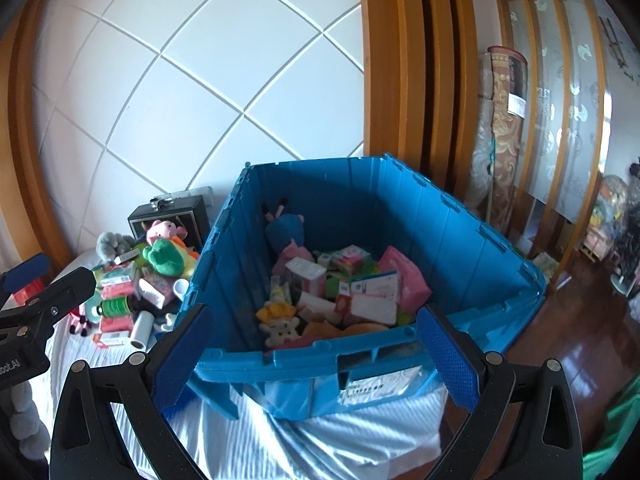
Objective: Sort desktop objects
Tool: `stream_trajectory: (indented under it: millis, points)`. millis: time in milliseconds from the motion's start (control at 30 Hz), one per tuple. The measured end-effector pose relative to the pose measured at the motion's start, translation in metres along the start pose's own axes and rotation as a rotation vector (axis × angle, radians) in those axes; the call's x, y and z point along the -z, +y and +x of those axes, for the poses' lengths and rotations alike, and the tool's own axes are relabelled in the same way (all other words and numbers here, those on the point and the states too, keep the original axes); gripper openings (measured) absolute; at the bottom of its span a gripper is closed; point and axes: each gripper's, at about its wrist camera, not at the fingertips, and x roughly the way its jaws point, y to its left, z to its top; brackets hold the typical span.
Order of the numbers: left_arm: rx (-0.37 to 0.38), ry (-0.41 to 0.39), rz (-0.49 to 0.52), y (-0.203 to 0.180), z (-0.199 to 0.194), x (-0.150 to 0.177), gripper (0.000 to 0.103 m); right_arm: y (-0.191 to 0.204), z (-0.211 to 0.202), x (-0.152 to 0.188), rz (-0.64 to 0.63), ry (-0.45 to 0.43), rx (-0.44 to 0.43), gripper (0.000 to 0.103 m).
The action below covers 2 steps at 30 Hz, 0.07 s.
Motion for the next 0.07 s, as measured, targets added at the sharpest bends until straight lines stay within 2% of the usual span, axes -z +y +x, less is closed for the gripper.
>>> stream_trajectory:
  millis: [67]
  points:
    - [0.007,-0.005,0.009,-0.0002,-0.0023,0.0003,0.103,0.0015,-0.0012,0.0005,0.004,-0.004,0.001,0.103]
